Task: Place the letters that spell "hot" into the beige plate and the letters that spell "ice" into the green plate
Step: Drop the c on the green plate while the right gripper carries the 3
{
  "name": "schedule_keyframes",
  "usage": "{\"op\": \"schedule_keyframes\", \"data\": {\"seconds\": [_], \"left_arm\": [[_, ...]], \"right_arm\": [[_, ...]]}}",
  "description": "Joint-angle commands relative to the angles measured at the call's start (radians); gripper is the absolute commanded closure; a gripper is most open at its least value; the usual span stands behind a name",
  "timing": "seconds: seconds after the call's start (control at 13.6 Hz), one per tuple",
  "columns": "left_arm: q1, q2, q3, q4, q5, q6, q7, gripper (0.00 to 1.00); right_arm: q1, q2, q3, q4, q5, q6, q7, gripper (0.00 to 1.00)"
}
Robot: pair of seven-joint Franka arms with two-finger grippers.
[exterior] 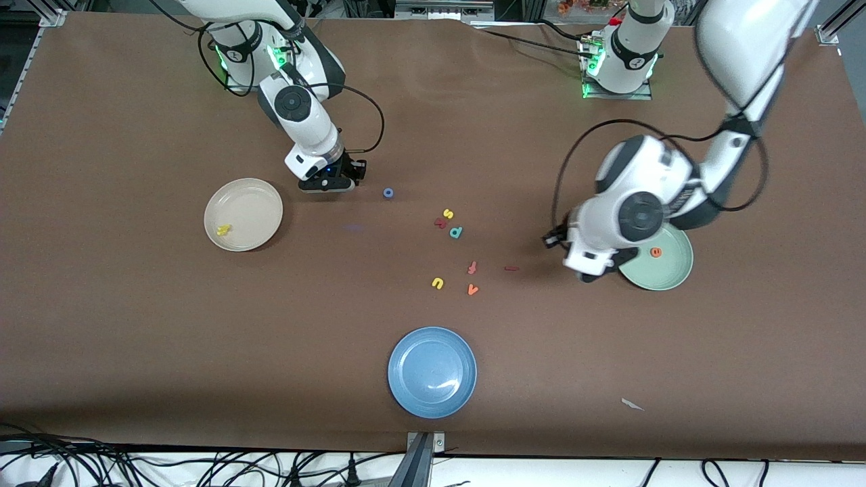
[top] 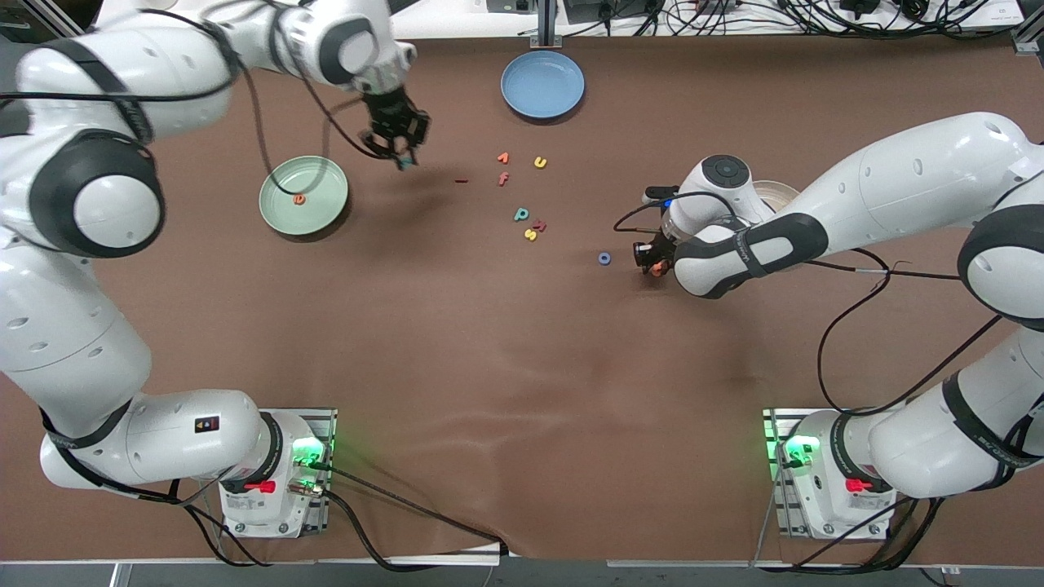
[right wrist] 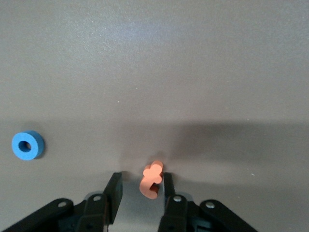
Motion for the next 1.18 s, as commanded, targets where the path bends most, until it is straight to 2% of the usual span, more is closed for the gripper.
{"op": "schedule_keyframes", "data": {"seconds": [0.0, 0.15, 0.37, 0.52, 0.59, 0.66, 0.81, 0.88, 1.03, 1.11], "left_arm": [[0.132, -0.014, -0.011, -0.012, 0.014, -0.055, 0.236, 0.91], [0.198, 0.003, -0.009, -0.032, 0.126, -0.055, 0.345, 0.91], [0.261, 0.075, -0.009, -0.040, 0.233, -0.047, 0.414, 0.90], [0.284, 0.115, -0.009, -0.039, 0.247, -0.027, 0.431, 0.81], [0.286, 0.122, -0.009, -0.039, 0.254, -0.027, 0.433, 0.57], [0.286, 0.121, -0.009, -0.039, 0.254, -0.027, 0.433, 0.01], [0.278, 0.109, -0.018, -0.019, 0.238, -0.035, 0.418, 0.00], [0.273, 0.100, -0.035, -0.005, 0.234, -0.035, 0.389, 0.00], [0.267, 0.099, -0.095, 0.039, 0.189, -0.035, 0.209, 0.00], [0.235, 0.103, -0.101, 0.053, 0.180, -0.033, 0.113, 0.00]], "right_arm": [[0.001, 0.003, 0.004, -0.016, -0.020, 0.031, 0.009, 0.80], [0.002, 0.003, 0.004, -0.016, -0.023, 0.031, 0.008, 0.99], [0.001, -0.005, 0.003, -0.014, -0.028, 0.023, -0.015, 1.00], [-0.005, -0.048, -0.011, -0.007, -0.026, -0.034, -0.084, 1.00], [-0.016, -0.077, -0.029, 0.001, -0.026, -0.094, -0.149, 1.00], [-0.051, -0.105, -0.046, 0.007, -0.026, -0.142, -0.234, 1.00], [-0.128, -0.114, -0.072, 0.028, -0.026, -0.188, -0.415, 1.00], [-0.133, -0.108, -0.129, 0.047, -0.028, -0.193, -0.507, 1.00], [-0.151, -0.114, -0.175, 0.087, -0.028, -0.277, -0.634, 1.00], [-0.157, -0.117, -0.207, 0.117, -0.028, -0.340, -0.683, 1.00]]}}
